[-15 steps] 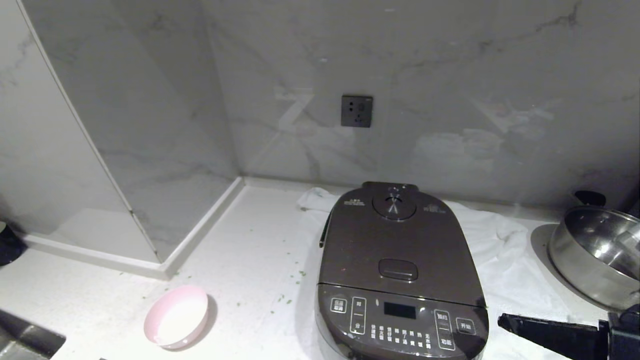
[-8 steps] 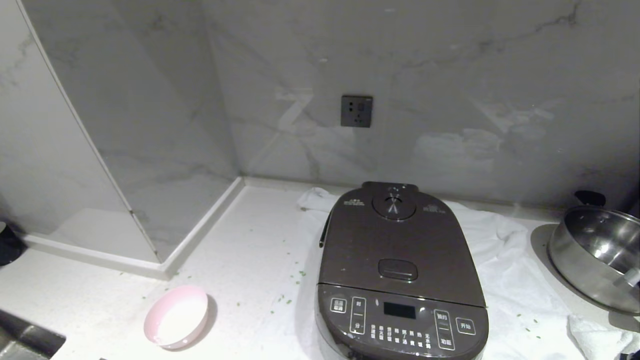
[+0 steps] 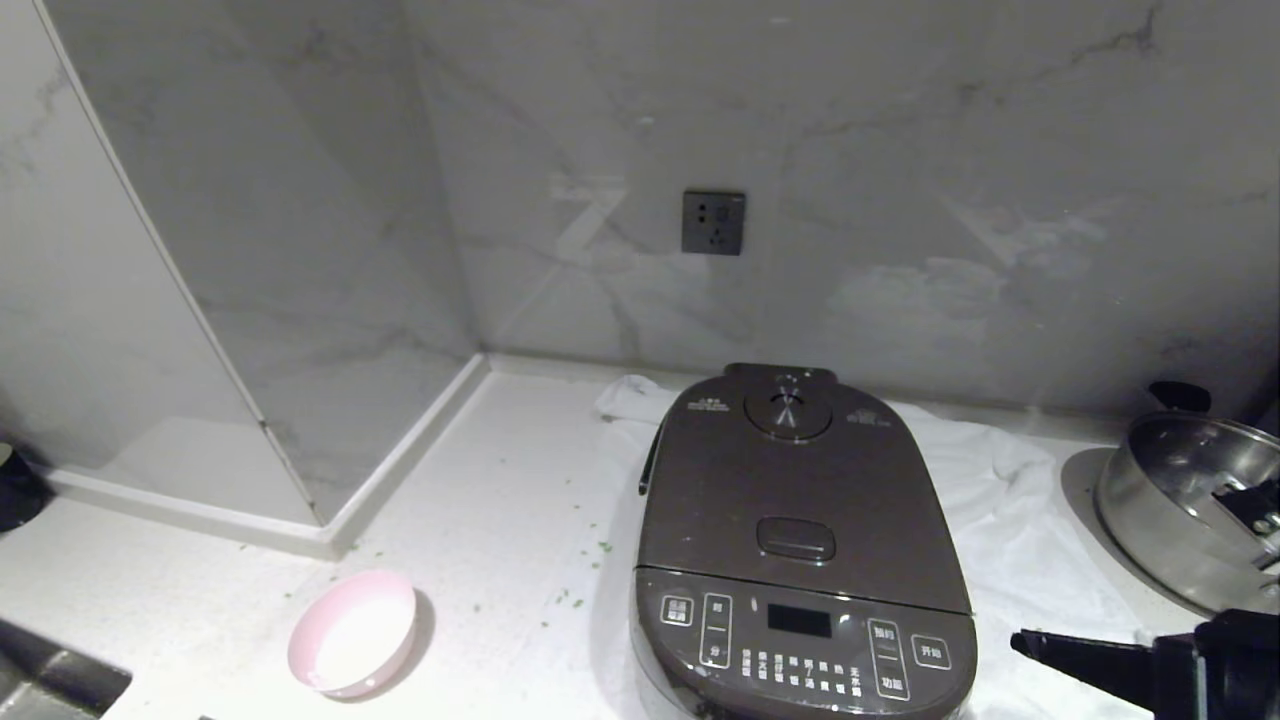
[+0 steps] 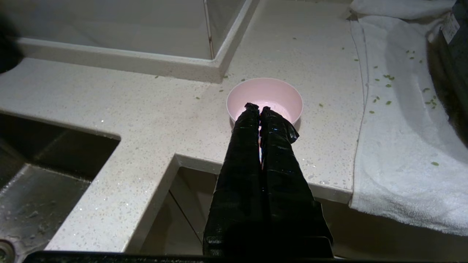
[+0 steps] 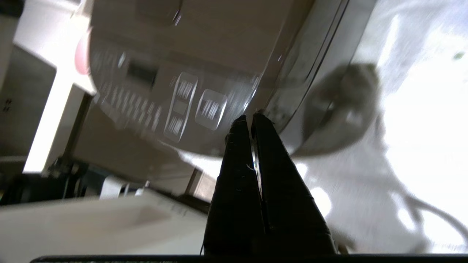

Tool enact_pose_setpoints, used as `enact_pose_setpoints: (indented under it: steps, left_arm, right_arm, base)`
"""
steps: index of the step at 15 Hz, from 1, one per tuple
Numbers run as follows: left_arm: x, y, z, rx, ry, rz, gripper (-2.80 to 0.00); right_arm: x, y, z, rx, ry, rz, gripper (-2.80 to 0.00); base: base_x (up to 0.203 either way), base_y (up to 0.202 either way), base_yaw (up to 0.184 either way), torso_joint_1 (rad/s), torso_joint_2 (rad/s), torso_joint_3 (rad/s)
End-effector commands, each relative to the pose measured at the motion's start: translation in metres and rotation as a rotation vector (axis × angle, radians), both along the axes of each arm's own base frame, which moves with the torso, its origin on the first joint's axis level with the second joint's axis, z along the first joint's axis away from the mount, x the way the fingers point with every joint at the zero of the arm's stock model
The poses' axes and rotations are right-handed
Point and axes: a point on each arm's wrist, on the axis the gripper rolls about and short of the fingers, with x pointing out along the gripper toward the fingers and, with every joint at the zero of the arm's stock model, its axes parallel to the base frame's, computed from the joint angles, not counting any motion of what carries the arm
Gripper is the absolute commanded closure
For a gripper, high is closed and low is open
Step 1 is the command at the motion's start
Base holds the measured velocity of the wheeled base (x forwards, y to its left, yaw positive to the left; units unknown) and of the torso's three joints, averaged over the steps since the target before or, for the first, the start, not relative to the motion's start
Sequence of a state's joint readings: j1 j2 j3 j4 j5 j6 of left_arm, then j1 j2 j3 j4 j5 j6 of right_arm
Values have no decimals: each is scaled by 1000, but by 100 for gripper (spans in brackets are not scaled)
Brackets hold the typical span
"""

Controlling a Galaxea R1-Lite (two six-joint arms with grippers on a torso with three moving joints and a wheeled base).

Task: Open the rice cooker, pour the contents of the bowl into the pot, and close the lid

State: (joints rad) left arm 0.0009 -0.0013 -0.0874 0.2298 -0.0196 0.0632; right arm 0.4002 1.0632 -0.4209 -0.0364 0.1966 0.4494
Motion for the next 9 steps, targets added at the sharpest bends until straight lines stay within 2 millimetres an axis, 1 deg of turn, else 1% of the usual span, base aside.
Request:
enact_pose_setpoints:
  steps: [1, 3, 5, 9]
  left_arm:
    - [0, 0, 0, 5, -5, -4, 0]
    - [0, 0, 0, 3, -5, -3, 0]
    - [0, 0, 0, 1, -5, -1, 0]
    - [0, 0, 0, -2, -5, 1, 0]
  right_arm:
    - [29, 4, -11, -12, 65, -14, 0]
    - [42, 11, -8, 14, 68, 36, 0]
    - [37, 19, -4, 22, 54, 90, 0]
    - [20, 22, 1, 31, 52, 148, 0]
  base:
    - [0, 0, 0, 0, 0, 0]
    - [0, 0, 0, 0, 0, 0]
    - [0, 0, 0, 0, 0, 0]
    - [0, 0, 0, 0, 0, 0]
